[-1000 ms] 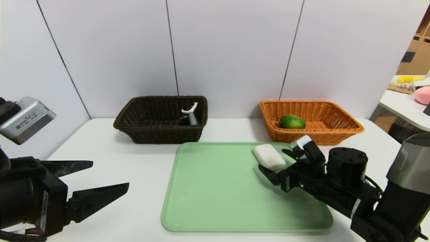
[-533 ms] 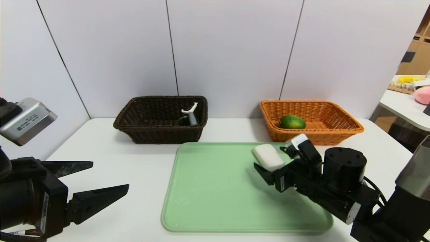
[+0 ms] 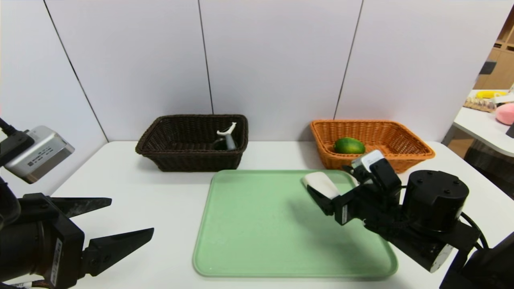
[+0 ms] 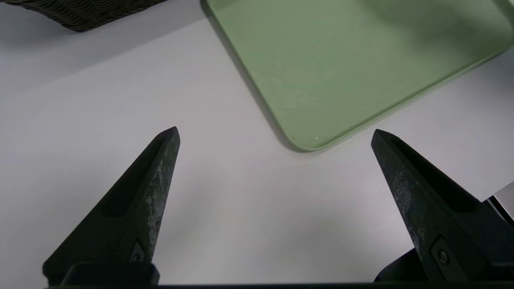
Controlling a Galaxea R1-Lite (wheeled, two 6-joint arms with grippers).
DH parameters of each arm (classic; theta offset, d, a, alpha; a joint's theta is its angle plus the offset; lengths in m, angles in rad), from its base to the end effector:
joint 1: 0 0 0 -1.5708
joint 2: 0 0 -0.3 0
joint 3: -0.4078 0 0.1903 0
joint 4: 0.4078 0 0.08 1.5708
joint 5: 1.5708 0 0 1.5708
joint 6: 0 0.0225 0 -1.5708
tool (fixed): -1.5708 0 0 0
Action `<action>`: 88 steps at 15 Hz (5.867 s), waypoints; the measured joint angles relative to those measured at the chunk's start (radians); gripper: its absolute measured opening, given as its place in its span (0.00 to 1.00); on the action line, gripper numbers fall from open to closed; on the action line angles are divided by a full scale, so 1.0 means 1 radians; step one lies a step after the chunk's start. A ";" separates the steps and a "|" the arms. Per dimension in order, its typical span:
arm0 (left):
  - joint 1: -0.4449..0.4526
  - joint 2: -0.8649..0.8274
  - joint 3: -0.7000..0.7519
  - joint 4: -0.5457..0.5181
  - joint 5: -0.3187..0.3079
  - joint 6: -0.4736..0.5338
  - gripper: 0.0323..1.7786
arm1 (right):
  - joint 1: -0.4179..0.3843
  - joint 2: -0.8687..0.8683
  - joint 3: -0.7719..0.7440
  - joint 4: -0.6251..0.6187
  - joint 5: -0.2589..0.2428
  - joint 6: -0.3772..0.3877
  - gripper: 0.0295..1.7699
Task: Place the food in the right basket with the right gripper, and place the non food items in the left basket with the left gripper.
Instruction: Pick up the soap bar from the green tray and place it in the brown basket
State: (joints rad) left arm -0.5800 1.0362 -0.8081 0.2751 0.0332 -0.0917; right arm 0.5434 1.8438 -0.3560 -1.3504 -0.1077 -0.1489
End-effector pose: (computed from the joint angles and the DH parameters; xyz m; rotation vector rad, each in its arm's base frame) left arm 0.1043 -0.0674 0.2427 0.0661 0.5092 -0.5118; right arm 0.2341 0.1386 0.1070 -0.1906 0.0986 0.4442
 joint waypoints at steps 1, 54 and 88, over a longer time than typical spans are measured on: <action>0.000 -0.002 0.001 0.000 0.002 0.008 0.95 | -0.004 -0.021 0.008 -0.001 -0.001 0.000 0.96; 0.002 -0.036 0.007 0.018 0.085 0.039 0.95 | -0.039 0.318 -1.543 2.259 -0.024 0.426 0.97; 0.005 -0.014 -0.005 -0.013 0.086 0.039 0.95 | -0.056 0.390 -1.545 2.248 -0.024 0.416 0.97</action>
State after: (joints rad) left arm -0.5753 1.0221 -0.8130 0.2626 0.1187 -0.0532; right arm 0.4872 2.2336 -1.9006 0.8972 -0.1321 0.2674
